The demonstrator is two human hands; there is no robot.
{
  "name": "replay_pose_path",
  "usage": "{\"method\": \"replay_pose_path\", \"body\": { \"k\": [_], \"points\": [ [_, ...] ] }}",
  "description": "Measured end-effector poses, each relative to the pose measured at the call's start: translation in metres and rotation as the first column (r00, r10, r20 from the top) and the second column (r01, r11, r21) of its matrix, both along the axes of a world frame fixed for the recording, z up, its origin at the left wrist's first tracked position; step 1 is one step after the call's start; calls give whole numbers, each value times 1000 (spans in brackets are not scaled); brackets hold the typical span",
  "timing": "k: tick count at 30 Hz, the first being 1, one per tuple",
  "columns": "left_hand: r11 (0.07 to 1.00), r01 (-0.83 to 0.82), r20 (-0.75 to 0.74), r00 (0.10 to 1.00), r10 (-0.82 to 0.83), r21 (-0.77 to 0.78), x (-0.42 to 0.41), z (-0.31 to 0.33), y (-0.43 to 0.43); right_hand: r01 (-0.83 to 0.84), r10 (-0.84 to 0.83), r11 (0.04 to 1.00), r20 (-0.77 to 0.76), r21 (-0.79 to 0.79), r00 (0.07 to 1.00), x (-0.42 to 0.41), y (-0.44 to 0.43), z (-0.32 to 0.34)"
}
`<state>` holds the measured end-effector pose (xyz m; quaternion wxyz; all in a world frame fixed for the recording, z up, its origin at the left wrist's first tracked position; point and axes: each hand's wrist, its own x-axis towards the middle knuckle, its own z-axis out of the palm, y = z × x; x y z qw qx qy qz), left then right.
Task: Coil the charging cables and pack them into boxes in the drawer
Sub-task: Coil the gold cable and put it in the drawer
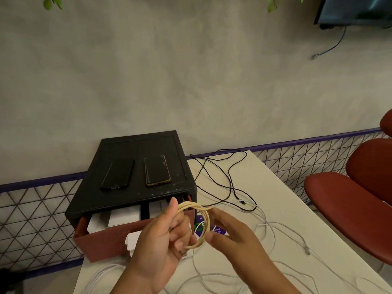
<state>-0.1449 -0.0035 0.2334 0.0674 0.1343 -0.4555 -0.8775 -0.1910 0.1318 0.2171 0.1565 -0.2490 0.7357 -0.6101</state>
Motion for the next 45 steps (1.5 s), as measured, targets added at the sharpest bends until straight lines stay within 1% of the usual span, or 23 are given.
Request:
{"method": "replay_pose_path", "body": {
  "k": [1,3,5,7,9,10,13,15,17,18,20,21,24,25,26,28,30,33,35,37,39,42,45],
  "points": [
    [1000,7,-21,1000,-7,-7,0,0,2,-3,15,993,97,-120,995,0,-1,-1],
    [997,16,-58,998,-20,-76,0,0,5,74,-2,945,220,-318,975,1,-5,2],
    [987,20,-80,996,-33,-158,1,-1,8,172,-27,892,331,-417,943,2,-7,5],
    [981,27,-86,995,-44,-191,2,-3,8,230,-27,854,402,-467,915,1,-7,6],
    [981,70,-77,993,-85,-181,1,-4,8,243,-24,850,427,-467,904,3,-8,5],
    [985,85,-58,994,-94,-152,2,-4,8,251,-38,854,427,-456,903,4,-9,4],
    [990,122,-56,990,-126,-72,5,-3,8,264,-99,886,401,-380,911,4,-13,-4],
    [992,107,-58,992,-111,-68,6,-3,9,248,-84,895,407,-370,910,3,-15,-7],
    [997,81,-50,995,-81,2,5,-6,8,226,-47,892,417,-392,908,3,-15,-9],
    [995,94,-55,994,-93,25,4,-6,7,230,-30,881,437,-413,899,3,-15,-10],
    [995,92,-57,994,-94,-29,3,-7,6,260,-8,860,497,-440,868,3,-15,-10],
    [992,79,-57,995,-84,-98,3,-9,7,273,4,854,529,-443,848,2,-15,-10],
    [956,-26,-51,999,11,-291,2,-18,11,309,55,836,629,-454,776,4,-16,-9],
    [937,-56,-57,998,38,-344,2,-20,11,328,64,828,658,-455,750,5,-17,-8],
    [928,-84,-66,996,64,-363,1,-22,11,337,68,828,678,-448,732,6,-17,-7],
    [942,-88,-91,994,62,-324,1,-22,9,314,75,847,681,-428,728,7,-17,-5],
    [968,-69,-108,993,44,-239,1,-23,8,262,53,884,642,-387,765,8,-17,-4],
    [993,-59,-117,992,47,-99,1,-23,6,200,-53,950,509,-240,859,7,-19,-3],
    [998,-54,-104,993,51,-24,2,-22,4,189,-96,970,468,-155,878,6,-22,-6],
    [997,-69,-102,992,72,28,2,-21,4,183,-115,979,490,-92,864,6,-25,-8],
    [993,-110,-67,991,112,32,1,-21,3,165,-101,984,557,-66,825,6,-26,-12],
    [987,-162,-6,987,162,-1,1,-25,2,155,-48,981,641,-112,766,8,-27,-15],
    [989,-143,18,989,144,-41,0,-30,3,231,-64,956,634,-183,770,10,-31,-21]
  ]
}}
